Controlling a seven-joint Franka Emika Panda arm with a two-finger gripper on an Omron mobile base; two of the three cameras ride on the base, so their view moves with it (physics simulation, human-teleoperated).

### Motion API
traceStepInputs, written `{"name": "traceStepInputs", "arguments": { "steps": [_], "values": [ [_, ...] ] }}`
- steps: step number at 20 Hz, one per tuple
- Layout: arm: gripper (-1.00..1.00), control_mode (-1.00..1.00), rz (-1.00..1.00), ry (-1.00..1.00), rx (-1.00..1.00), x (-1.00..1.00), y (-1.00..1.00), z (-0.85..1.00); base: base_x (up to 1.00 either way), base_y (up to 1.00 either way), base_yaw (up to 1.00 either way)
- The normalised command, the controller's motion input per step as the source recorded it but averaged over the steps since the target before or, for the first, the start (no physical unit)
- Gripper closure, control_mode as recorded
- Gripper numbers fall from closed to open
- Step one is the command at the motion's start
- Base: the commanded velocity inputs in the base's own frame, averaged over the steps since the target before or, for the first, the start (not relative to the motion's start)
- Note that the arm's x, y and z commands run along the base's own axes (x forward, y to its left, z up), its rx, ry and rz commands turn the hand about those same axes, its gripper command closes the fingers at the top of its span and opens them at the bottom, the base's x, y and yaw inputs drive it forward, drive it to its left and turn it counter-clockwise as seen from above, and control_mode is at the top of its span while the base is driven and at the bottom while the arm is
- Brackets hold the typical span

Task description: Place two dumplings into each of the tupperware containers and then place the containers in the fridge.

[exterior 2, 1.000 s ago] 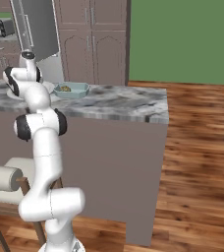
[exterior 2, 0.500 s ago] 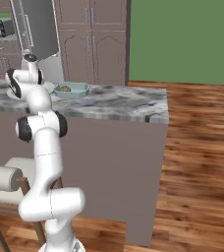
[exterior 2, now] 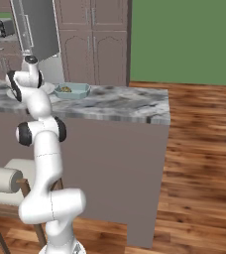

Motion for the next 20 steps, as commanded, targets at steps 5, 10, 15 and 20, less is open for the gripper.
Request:
{"name": "traceStepInputs", "arguments": {
  "steps": [5,10,15,20],
  "values": [
    [1.0,-1.0,0.0,0.08,0.0,0.01,0.04,0.0,0.0,0.0,0.0],
    [1.0,-1.0,-0.02,0.05,0.0,-0.18,-0.33,0.0,0.0,0.0,0.0],
    [1.0,-1.0,-0.03,0.01,0.0,-0.49,-0.57,0.02,0.0,0.0,0.0],
    [1.0,-1.0,-0.07,0.01,0.0,-0.72,-0.55,0.0,0.0,0.0,0.0]
  ]
}}
